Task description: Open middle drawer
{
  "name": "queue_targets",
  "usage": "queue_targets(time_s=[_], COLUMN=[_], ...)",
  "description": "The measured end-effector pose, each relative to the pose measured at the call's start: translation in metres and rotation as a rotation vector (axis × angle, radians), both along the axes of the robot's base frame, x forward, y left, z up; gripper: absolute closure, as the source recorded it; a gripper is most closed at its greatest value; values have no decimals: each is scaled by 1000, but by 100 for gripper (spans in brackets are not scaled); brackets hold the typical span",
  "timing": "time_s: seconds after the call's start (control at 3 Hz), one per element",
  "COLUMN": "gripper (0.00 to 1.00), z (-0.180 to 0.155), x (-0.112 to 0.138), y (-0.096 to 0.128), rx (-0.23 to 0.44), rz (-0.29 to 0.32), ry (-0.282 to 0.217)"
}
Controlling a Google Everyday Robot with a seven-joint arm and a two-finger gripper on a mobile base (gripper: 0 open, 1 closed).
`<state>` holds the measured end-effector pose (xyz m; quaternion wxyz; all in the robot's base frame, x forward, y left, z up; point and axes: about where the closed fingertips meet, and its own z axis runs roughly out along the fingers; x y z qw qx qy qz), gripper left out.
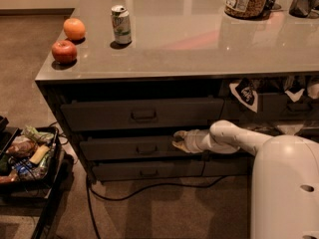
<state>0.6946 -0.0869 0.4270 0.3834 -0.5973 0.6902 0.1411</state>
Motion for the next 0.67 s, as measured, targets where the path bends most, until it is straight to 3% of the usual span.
queue_targets(time_s=[0.67], gripper=[100], z=[4], x=[5], y=[-1], rx=[0], rz=[0], ry=[0])
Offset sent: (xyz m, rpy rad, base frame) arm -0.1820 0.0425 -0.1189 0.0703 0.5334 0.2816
